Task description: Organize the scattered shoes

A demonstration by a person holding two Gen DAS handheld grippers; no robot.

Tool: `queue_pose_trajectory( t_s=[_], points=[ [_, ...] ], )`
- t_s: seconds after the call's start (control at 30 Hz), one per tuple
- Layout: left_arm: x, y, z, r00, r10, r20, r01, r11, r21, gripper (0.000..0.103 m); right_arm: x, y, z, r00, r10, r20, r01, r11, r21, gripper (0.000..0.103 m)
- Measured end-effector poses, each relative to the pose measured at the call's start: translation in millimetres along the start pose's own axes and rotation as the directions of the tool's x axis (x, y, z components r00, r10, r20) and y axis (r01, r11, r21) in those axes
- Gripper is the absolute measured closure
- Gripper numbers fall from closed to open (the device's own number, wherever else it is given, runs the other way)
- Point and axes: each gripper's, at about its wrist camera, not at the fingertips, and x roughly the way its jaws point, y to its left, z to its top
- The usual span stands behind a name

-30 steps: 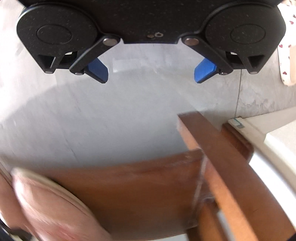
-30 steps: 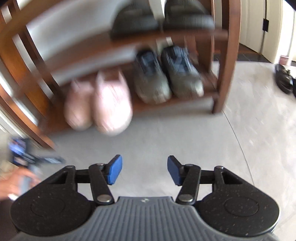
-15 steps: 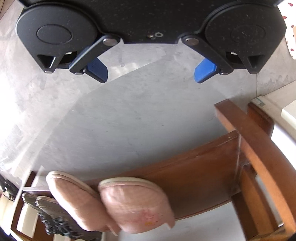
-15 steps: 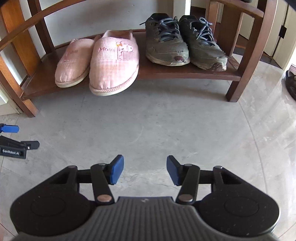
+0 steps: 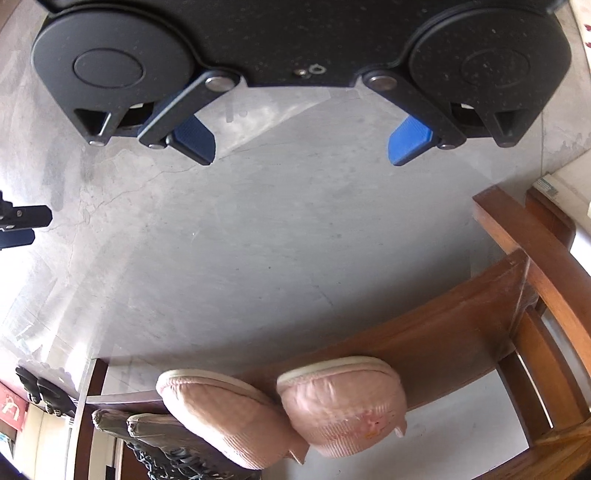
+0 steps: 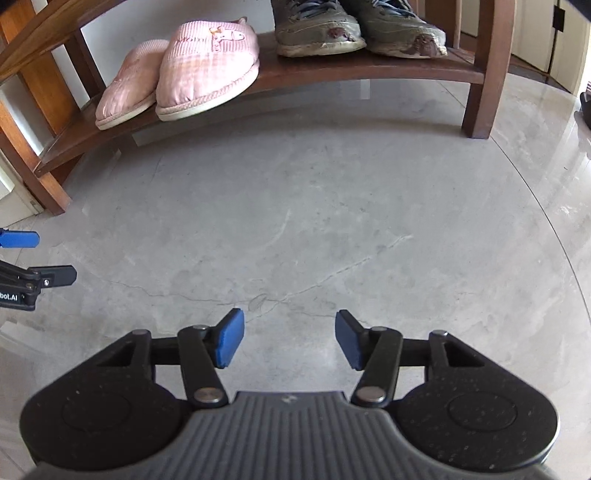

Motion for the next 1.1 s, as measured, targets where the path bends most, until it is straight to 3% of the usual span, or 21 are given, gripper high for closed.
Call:
queue_pose_trajectory(
  t_s=[0.27,0.57,0.73,0.93,1.1],
  points=[
    [19,-9,-10,0.999,0.033,0.025,-0.032,0.999,-0.036,0.003,18,-2,-14,0.998,-0.018,0.054,0.021,0.999,-0.04,0.042],
    [27,-13,-13,0.999,0.029,0.041,-0.027,0.998,-0.064,0.003,25,4,-18,0.989,-0.068,0.13,0.076,0.995,-0.058,0.026],
    [24,-4,-11,0.998,0.033,0.052,-0.03,0.998,-0.06,0.003,27,8,-18,0.985,-0.086,0.152,0.095,0.994,-0.058,0.024],
    [16,27,-13,0.995,0.053,0.079,-0.051,0.998,-0.033,0.002,25,41,-10,0.984,-0.01,0.176,0.036,0.989,-0.146,0.025],
    [9,61,-32,0.994,0.094,0.049,-0.09,0.992,-0.089,0.002,33,76,-8,0.985,0.049,0.165,-0.013,0.977,-0.212,0.025]
  ],
)
